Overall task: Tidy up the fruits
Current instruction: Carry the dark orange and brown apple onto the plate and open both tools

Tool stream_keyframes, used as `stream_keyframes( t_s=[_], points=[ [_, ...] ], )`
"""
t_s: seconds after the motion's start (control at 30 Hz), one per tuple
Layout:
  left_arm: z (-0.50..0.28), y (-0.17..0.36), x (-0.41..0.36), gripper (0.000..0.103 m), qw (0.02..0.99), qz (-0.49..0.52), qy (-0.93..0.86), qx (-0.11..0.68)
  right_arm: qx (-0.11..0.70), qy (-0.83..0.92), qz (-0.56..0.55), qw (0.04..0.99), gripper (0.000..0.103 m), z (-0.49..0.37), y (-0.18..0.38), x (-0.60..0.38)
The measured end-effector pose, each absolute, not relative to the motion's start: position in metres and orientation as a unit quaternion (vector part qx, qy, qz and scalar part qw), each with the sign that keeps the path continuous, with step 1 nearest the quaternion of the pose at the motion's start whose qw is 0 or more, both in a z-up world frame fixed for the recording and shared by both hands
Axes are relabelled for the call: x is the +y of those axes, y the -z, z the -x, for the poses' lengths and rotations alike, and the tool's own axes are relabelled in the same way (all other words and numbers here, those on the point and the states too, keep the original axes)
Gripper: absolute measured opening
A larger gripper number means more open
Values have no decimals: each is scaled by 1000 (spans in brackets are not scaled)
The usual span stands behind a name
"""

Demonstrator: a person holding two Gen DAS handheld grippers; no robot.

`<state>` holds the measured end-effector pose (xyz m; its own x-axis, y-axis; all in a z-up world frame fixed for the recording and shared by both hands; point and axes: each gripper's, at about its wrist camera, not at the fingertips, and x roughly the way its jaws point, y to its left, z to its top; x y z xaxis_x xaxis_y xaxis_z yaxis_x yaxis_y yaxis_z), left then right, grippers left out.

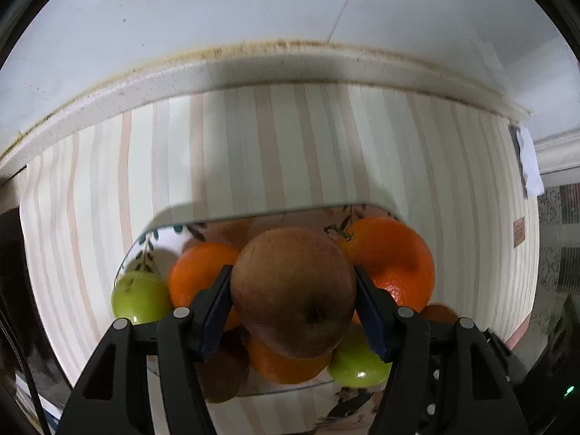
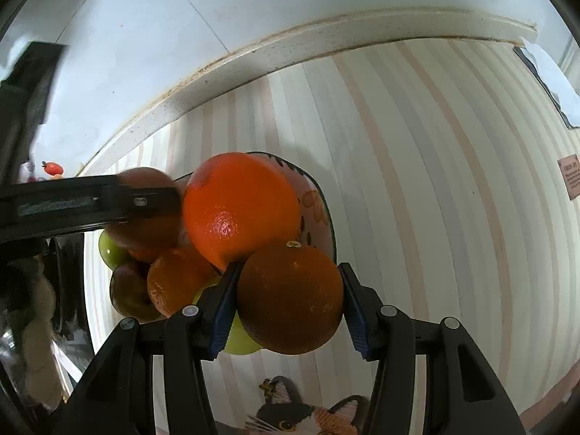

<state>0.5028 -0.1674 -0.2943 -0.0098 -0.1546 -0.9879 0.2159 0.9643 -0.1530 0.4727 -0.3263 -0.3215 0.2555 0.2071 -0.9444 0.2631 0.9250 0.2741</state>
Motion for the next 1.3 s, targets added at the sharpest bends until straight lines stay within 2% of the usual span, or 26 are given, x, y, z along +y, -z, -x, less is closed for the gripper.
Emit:
stream_keyframes(
  t_s=[0.53, 0.57, 0.67, 0.7, 0.8, 0.93, 1.0, 1.3],
  points=[
    [-501, 292, -161, 62, 702, -10, 116, 703, 616, -5, -242, 750, 61, -471, 337, -341],
    [-501, 292, -161, 63, 699, -7, 116, 706, 617, -5, -241, 749, 63, -471, 337, -341],
    [-500, 290, -161, 74, 697, -4, 118, 707, 615, -8, -250, 748, 80, -472, 336, -342],
    [-500, 289, -161, 78, 700, -7, 118, 705, 615, -7, -251, 747, 83, -472, 335, -342],
    [-497, 286, -161, 81, 702, -10, 121, 701, 614, -10, -248, 749, 89, -472, 331, -340],
    [-494, 281, -159, 81, 709, -14, 114, 696, 618, -7, -238, 749, 91, -472, 329, -338],
    [-491, 278, -156, 81, 712, -9, 113, 693, 619, -3, -236, 749, 96, -470, 328, -338],
    [-480, 266, -138, 81, 729, 5, 100, 678, 621, 11, -218, 753, 96, -466, 315, -341]
  ],
)
